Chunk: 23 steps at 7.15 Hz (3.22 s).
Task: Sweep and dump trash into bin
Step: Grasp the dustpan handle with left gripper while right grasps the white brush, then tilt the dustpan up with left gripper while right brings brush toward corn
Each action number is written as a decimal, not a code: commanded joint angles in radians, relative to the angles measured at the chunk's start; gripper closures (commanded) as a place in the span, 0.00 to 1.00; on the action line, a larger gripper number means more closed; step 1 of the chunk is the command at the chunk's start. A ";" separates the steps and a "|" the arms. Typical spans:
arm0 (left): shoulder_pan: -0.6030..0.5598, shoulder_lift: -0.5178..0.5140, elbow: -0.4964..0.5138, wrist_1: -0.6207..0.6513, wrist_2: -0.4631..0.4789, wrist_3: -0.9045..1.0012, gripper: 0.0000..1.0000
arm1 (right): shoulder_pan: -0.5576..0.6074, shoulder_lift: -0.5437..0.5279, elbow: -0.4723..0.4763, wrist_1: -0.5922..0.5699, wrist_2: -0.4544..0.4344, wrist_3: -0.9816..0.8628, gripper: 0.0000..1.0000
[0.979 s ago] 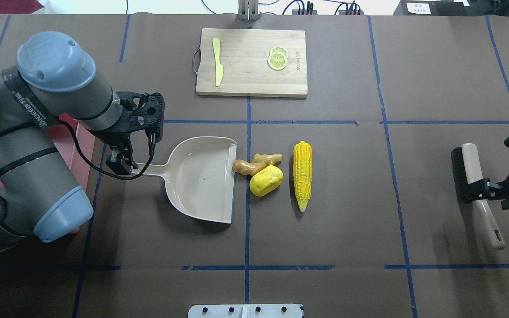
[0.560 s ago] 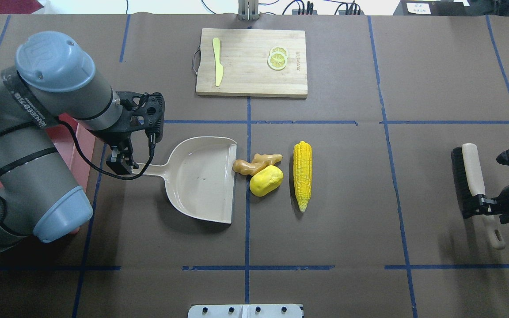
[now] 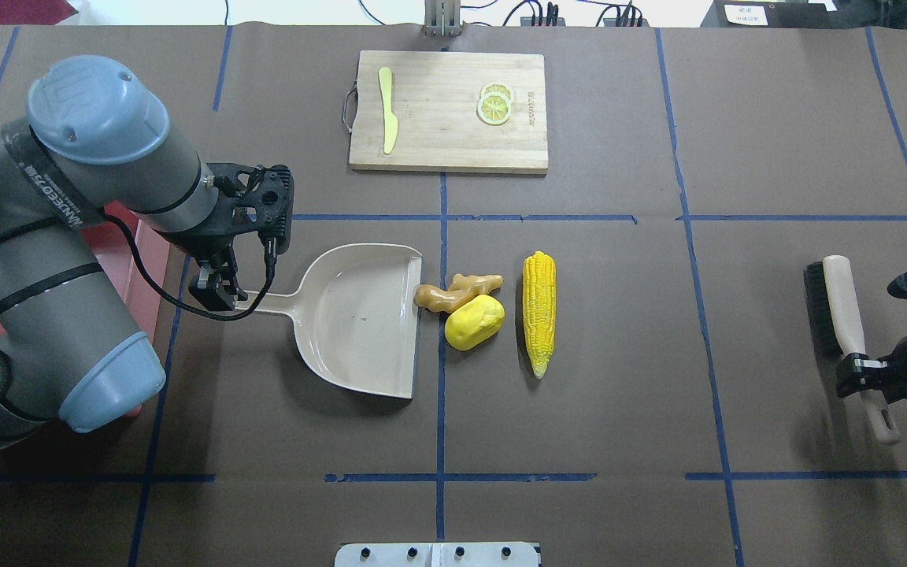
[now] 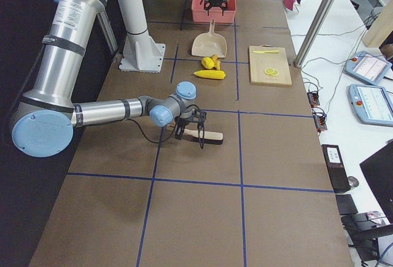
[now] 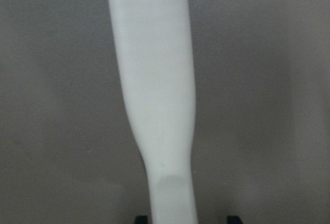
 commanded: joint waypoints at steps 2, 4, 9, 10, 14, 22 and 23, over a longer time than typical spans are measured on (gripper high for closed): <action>0.000 0.000 0.000 -0.001 0.002 0.001 0.00 | 0.008 0.001 0.004 0.000 0.035 -0.012 1.00; 0.000 0.005 0.000 -0.001 0.002 0.007 0.00 | 0.054 0.009 0.044 -0.011 0.085 -0.012 1.00; 0.070 0.011 0.026 0.018 0.007 0.011 0.00 | 0.054 0.145 0.083 -0.151 0.112 -0.010 1.00; 0.072 0.011 0.057 0.016 0.008 0.012 0.00 | 0.053 0.177 0.099 -0.202 0.112 -0.010 1.00; 0.087 -0.002 0.124 -0.002 0.004 0.012 0.01 | 0.060 0.259 0.133 -0.255 0.109 -0.010 1.00; 0.091 0.006 0.224 -0.103 0.010 0.004 0.51 | 0.062 0.418 0.139 -0.441 0.109 0.003 1.00; 0.091 0.006 0.233 -0.102 0.011 0.004 0.70 | 0.060 0.424 0.139 -0.449 0.109 0.003 1.00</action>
